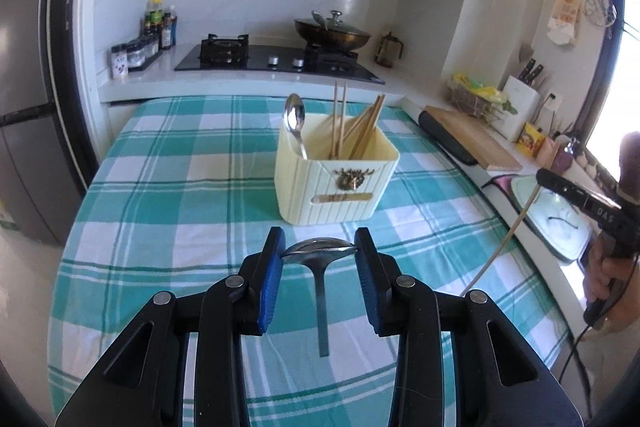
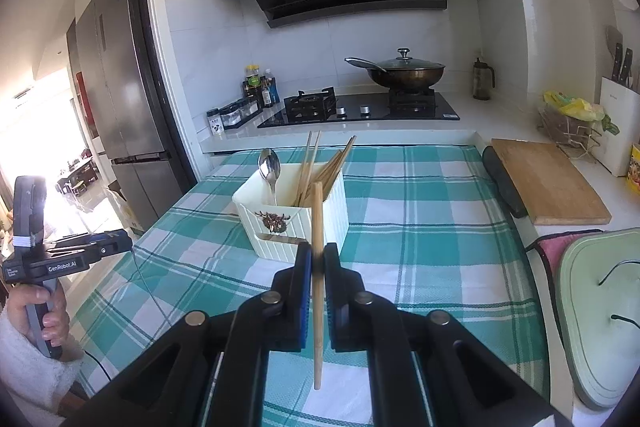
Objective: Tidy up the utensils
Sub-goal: 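Lift the right tool's chopstick over the holder while the left tool carries the spoon, then open the right tool into the holder while the left tool releases the spoon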
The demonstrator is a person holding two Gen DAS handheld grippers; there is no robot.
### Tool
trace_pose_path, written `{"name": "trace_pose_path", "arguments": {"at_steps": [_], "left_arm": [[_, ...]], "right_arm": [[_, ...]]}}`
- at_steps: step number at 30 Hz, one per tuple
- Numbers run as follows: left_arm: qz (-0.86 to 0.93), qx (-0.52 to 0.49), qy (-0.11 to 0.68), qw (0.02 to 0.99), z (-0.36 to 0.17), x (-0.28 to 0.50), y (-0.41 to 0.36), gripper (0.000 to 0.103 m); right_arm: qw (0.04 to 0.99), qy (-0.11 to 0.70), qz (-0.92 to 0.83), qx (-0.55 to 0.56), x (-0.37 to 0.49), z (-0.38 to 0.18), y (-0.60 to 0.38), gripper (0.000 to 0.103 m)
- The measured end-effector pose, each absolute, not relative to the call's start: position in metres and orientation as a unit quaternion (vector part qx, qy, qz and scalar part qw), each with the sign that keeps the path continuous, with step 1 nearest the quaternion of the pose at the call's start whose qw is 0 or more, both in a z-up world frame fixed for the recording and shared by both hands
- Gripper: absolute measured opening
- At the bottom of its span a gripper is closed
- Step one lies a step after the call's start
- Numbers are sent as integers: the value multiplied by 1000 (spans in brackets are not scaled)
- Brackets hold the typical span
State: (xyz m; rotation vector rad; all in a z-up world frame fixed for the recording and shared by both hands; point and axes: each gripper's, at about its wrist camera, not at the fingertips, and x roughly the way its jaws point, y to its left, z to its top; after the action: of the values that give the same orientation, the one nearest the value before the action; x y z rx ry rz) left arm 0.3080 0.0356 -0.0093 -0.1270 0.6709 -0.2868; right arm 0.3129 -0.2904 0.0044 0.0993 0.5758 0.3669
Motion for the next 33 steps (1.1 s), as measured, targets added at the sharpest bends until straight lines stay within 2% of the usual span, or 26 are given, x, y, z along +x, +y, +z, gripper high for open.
{"name": "trace_pose_path", "arguments": {"at_steps": [9, 14, 19, 27, 30, 33], "left_arm": [[-120, -63, 228, 964, 93, 367, 33, 36], [-93, -75, 190, 975, 109, 419, 24, 36], [-94, -73, 227, 967, 77, 477, 5, 36], [-90, -61, 346, 932, -21, 542, -12, 36], [-86, -59, 370, 923, -42, 549, -14, 36], [-78, -52, 382, 919, -51, 546, -12, 39]], "right_arm": [[959, 215, 183, 14, 369, 73, -273, 6], [970, 158, 185, 10, 408, 103, -255, 6], [971, 140, 194, 28, 447, 92, -238, 6], [930, 301, 209, 26, 533, 3, -211, 6], [917, 353, 187, 24, 551, -24, -208, 7], [914, 370, 160, 37, 557, -38, -216, 10]]}}
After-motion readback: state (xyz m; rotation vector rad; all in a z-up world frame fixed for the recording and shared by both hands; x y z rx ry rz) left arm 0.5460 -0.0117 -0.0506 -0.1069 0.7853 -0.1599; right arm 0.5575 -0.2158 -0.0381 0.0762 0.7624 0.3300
